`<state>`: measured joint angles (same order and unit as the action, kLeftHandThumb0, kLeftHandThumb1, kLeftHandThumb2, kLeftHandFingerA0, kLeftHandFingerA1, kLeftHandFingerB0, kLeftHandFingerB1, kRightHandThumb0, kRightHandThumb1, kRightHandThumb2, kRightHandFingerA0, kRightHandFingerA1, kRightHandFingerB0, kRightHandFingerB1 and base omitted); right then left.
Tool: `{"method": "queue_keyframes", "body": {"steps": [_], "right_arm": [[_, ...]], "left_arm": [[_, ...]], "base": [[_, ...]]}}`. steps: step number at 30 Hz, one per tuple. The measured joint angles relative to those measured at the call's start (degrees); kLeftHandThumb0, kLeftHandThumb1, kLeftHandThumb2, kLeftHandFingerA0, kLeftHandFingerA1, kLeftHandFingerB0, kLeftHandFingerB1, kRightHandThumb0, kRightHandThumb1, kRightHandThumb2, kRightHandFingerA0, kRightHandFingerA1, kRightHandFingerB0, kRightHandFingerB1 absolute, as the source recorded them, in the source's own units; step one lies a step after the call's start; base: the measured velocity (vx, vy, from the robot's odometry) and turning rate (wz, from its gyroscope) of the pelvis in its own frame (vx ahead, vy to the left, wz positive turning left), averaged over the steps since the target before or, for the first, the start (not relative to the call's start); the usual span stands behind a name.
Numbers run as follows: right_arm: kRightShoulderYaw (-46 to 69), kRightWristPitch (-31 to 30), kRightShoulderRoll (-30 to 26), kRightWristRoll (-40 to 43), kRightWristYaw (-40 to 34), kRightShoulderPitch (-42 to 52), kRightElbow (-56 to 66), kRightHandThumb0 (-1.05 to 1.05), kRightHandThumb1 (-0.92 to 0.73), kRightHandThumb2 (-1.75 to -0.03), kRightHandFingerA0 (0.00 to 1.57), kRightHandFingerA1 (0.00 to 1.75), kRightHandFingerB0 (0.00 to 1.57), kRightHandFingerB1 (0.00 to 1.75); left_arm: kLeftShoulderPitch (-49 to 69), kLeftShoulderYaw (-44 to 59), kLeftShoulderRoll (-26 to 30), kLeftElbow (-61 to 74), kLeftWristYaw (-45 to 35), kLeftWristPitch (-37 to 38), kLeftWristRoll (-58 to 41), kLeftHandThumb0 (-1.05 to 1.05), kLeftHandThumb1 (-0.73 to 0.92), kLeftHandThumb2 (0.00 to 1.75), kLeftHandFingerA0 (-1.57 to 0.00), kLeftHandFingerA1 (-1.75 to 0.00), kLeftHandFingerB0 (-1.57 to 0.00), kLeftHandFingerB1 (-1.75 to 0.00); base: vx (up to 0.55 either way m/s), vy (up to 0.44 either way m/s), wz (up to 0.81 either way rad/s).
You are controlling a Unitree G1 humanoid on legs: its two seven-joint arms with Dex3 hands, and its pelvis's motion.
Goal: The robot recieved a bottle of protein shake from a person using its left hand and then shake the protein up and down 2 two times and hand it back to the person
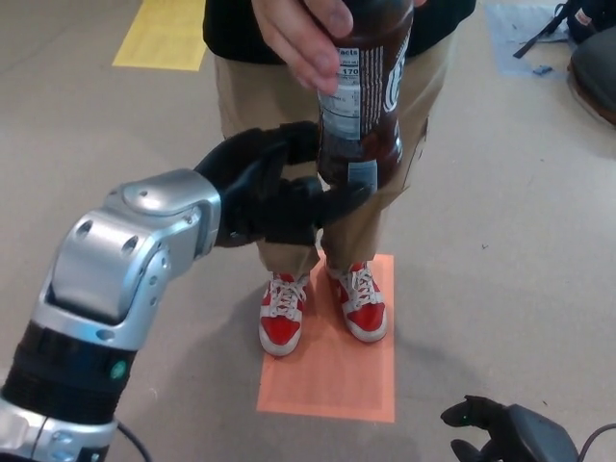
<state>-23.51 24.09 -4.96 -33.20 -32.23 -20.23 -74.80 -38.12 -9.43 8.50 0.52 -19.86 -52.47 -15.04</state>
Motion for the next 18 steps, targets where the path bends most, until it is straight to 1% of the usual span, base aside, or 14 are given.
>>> {"method": "queue_keyframes", "body": {"steps": [4,5,7,8,10,13,14,15,16,17,18], "right_arm": [[-0.35,0.00,0.11,-0.08,-0.02,0.69,0.06,-0.50,-0.79,-0.64,0.85,0.64,0.69,0.41],[-0.39,0.01,0.13,-0.08,-0.05,0.91,0.08,-0.51,-0.79,-0.65,0.83,0.61,0.69,0.40],[-0.69,0.02,0.20,-0.14,-0.20,1.60,0.13,-0.52,-0.79,-0.63,0.84,0.63,0.70,0.42],[-0.85,0.04,0.20,-0.19,-0.33,1.86,0.14,-0.51,-0.79,-0.64,0.82,0.60,0.69,0.43],[-1.25,0.04,0.20,-0.31,-0.78,2.84,0.13,-0.51,-0.78,-0.65,0.80,0.60,0.69,0.43],[-1.69,0.05,0.21,-0.42,-1.21,3.74,0.14,-0.51,-0.78,-0.65,0.81,0.60,0.69,0.42],[-1.79,0.05,0.22,-0.45,-1.29,3.97,0.14,-0.50,-0.78,-0.65,0.82,0.61,0.71,0.41],[-1.87,0.05,0.25,-0.46,-1.32,4.07,0.14,-0.50,-0.78,-0.65,0.82,0.60,0.70,0.41],[-1.89,0.06,0.30,-0.45,-1.32,4.09,0.15,-0.50,-0.79,-0.65,0.81,0.58,0.69,0.40],[-1.91,0.06,0.36,-0.43,-1.32,4.09,0.16,-0.51,-0.79,-0.67,0.78,0.60,0.69,0.43],[-1.92,0.06,0.40,-0.43,-1.32,4.09,0.15,-0.51,-0.79,-0.67,0.78,0.60,0.69,0.43]], "left_arm": [[2.68,-0.93,1.47,2.33,-0.38,-0.05,0.23,-0.71,0.47,0.85,0.00,-0.19,0.00,-0.15],[3.61,-1.14,1.75,3.00,-0.46,-0.05,0.28,-0.71,0.47,0.85,0.00,-0.19,0.00,-0.15],[6.55,-1.71,2.90,4.74,-0.86,0.19,0.38,-0.72,0.48,0.85,0.00,-0.17,0.00,-0.13],[7.74,-1.97,3.33,5.17,-1.01,0.52,0.45,-0.72,0.48,0.85,-0.03,-0.21,-0.04,-0.17],[11.86,-3.12,4.73,6.11,-1.46,1.44,0.72,-0.72,0.47,0.84,-0.02,-0.23,-0.06,-0.19],[17.69,-4.72,6.32,6.26,-1.50,3.68,1.68,-0.72,0.47,0.84,-0.03,-0.25,-0.07,-0.20],[19.27,-5.08,6.63,6.23,-1.49,4.49,2.02,-0.71,0.48,0.82,-0.06,-0.32,-0.05,-0.22],[20.63,-5.39,6.88,6.06,-1.46,5.35,2.45,-0.72,0.49,0.82,-0.06,-0.36,-0.07,-0.24],[21.59,-5.64,7.09,5.76,-1.41,6.00,2.76,-0.75,0.49,0.85,0.00,-0.37,-0.15,-0.29],[22.89,-5.97,7.34,5.19,-1.32,6.92,3.21,-0.36,0.35,0.94,-0.01,-0.49,0.00,-0.47],[24.22,-6.28,7.58,4.57,-1.21,7.97,3.73,-0.36,0.35,0.94,-0.01,-0.49,0.00,-0.47]], "base": [[0.00,0.000,0.00],[0.00,0.000,0.00],[0.00,0.000,0.00],[0.00,0.000,0.00],[0.00,0.000,0.00],[0.00,0.000,0.00],[0.00,0.000,0.00],[0.00,0.000,0.00],[0.00,0.000,0.00],[0.00,0.000,0.00],[0.00,0.000,0.00]]}}
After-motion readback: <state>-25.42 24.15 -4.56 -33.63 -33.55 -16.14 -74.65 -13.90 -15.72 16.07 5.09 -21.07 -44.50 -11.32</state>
